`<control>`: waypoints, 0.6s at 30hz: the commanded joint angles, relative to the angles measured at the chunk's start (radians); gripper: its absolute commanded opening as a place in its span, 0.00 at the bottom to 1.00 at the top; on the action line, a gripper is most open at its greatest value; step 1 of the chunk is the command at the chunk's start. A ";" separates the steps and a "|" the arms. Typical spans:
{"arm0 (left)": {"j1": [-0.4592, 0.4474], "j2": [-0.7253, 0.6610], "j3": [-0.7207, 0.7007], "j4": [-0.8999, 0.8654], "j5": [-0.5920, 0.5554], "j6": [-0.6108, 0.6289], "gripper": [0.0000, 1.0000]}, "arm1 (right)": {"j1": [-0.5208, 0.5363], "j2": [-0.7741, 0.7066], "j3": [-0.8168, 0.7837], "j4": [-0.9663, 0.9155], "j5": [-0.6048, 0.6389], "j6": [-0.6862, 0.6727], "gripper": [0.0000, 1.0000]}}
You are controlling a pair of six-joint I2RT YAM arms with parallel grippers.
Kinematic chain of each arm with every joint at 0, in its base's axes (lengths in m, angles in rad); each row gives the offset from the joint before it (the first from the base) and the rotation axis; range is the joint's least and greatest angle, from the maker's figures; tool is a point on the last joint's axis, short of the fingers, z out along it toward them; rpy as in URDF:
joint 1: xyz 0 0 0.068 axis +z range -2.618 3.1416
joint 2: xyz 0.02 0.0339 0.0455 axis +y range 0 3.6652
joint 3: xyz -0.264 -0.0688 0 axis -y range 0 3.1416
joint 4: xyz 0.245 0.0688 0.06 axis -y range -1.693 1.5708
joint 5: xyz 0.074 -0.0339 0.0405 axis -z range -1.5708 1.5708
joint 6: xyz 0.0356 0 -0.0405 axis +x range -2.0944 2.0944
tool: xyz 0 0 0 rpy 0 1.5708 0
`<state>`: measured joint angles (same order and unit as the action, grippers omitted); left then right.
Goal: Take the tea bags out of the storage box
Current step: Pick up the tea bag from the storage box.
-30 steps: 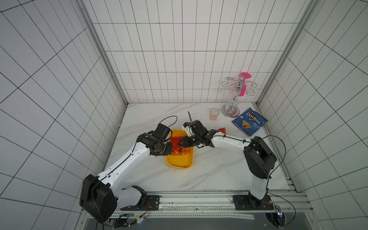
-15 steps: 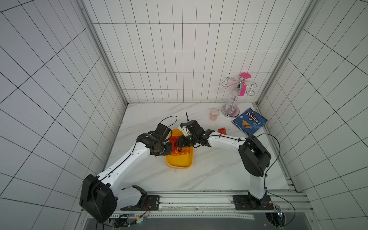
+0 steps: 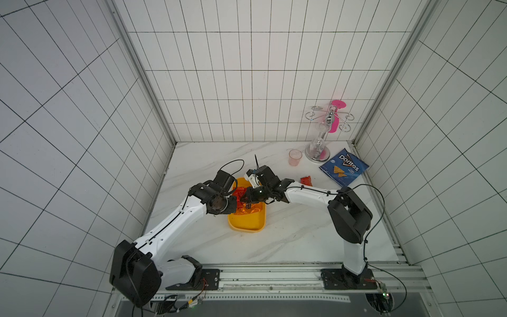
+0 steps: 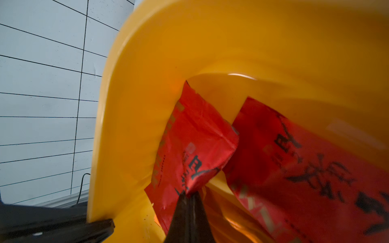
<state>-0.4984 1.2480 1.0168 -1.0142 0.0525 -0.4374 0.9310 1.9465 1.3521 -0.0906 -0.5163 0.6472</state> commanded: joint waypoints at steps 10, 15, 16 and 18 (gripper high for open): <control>-0.007 -0.010 0.007 0.013 -0.034 -0.013 0.00 | -0.073 -0.270 -0.109 0.005 0.025 -0.039 0.00; -0.006 -0.012 0.012 0.002 -0.070 -0.028 0.00 | -0.171 -0.447 -0.234 -0.086 0.017 -0.111 0.00; -0.006 -0.012 0.013 0.000 -0.075 -0.029 0.00 | -0.197 -0.485 -0.266 -0.096 0.013 -0.129 0.00; -0.005 -0.012 0.015 -0.003 -0.083 -0.031 0.00 | -0.271 -0.558 -0.343 -0.108 -0.016 -0.167 0.00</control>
<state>-0.5030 1.2480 1.0168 -1.0241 -0.0010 -0.4564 0.7341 1.4647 1.1007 -0.1329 -0.5034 0.5583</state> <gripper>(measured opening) 0.078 0.042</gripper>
